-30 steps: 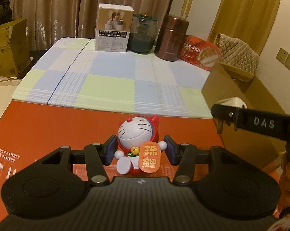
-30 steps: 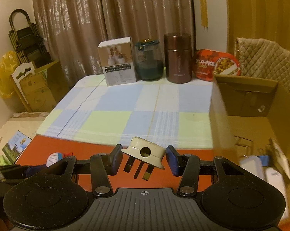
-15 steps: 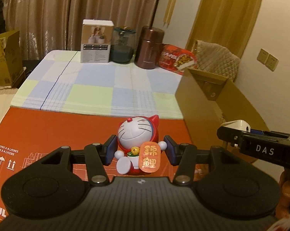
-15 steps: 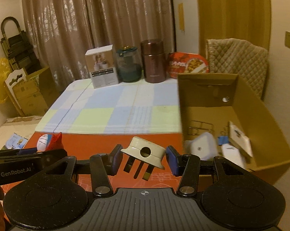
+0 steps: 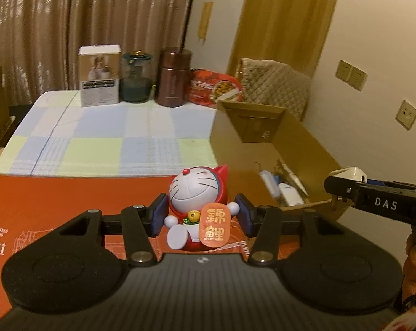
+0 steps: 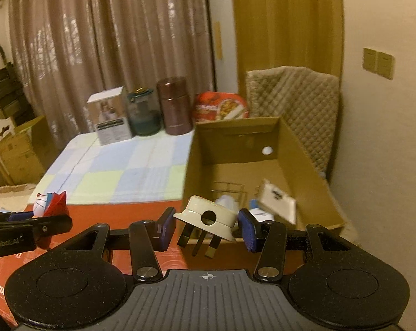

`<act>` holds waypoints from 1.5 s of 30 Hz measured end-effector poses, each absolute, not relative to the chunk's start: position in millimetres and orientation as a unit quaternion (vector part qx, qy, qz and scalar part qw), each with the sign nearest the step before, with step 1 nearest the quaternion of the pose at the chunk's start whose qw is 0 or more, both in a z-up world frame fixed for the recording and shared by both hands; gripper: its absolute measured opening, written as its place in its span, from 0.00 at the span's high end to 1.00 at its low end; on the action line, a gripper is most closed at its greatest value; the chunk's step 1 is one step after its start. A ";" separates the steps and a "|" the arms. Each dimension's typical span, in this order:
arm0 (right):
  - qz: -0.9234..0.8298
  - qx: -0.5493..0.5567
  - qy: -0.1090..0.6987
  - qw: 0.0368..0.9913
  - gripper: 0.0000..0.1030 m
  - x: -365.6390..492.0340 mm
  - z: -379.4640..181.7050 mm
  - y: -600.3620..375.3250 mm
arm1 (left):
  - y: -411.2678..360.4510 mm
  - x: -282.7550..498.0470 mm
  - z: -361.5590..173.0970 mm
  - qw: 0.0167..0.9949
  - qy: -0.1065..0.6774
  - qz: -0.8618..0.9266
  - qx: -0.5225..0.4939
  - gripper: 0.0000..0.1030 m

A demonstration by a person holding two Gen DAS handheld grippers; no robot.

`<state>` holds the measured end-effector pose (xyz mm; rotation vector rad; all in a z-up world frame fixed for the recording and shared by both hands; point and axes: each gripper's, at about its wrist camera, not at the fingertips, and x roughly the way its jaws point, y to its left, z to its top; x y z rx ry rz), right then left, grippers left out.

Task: Organize rigid objects
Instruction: 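Carry the cat figurine and the plug adapter over the box with both tools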

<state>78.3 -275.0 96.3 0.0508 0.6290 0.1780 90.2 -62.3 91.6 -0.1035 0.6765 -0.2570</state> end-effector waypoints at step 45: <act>0.072 0.019 0.324 0.943 0.55 161.8 108.3 -364.5 | -166.5 176.5 97.8 0.921 0.335 -0.199 0.012 0.54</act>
